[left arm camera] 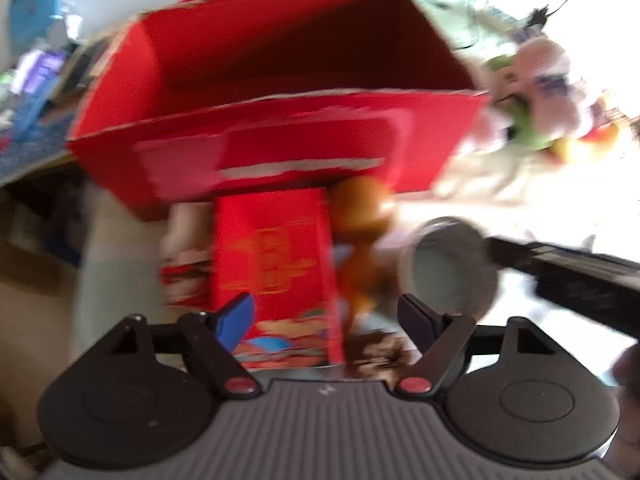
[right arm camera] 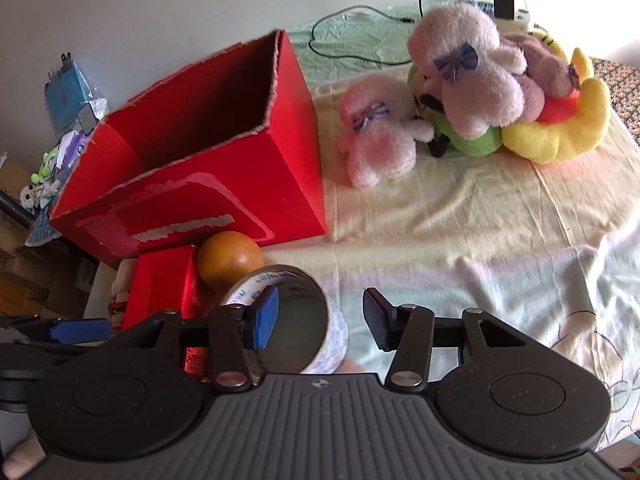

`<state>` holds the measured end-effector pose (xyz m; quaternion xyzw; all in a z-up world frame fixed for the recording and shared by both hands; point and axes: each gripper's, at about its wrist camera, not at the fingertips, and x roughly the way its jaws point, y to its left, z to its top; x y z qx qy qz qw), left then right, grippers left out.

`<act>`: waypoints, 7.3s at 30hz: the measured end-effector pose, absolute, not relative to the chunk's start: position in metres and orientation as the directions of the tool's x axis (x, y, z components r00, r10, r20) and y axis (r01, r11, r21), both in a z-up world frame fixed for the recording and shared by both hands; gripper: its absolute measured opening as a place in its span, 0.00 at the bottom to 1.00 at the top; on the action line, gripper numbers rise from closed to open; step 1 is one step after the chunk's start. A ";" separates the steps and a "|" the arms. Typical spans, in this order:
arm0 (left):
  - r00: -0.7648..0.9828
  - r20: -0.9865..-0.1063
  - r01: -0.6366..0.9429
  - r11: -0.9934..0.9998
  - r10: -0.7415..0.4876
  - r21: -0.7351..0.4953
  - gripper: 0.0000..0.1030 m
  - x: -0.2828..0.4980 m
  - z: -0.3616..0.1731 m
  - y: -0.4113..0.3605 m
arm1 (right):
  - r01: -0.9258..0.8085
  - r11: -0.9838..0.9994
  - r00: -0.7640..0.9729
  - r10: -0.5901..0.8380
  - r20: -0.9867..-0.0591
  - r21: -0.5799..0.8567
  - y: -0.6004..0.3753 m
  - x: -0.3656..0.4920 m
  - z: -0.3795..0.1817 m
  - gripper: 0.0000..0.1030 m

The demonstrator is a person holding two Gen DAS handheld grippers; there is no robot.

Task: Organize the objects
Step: 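Carry the white tape roll in the right gripper toward the red box, then lower the tape roll into the red box and open the right gripper, then lift the open right gripper out of the box and back away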

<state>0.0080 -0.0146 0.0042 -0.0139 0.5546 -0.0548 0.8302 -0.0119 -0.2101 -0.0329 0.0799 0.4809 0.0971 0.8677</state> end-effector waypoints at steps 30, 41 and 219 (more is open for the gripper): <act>0.336 -0.918 0.090 0.978 -0.209 -0.189 0.05 0.025 -0.022 -0.054 | -0.167 0.899 0.333 0.439 -0.835 0.406 -0.230 0.022 -0.069 0.16; 0.473 -0.847 0.213 0.964 -0.244 -0.158 0.05 0.017 0.029 -0.092 | -0.191 0.889 0.464 0.456 -0.759 0.417 -0.273 0.014 -0.030 0.16; 0.583 -0.754 -0.212 0.952 0.305 0.221 0.71 0.035 0.056 -0.006 | -0.428 0.820 0.602 0.572 -0.558 0.379 -0.174 0.024 0.010 0.63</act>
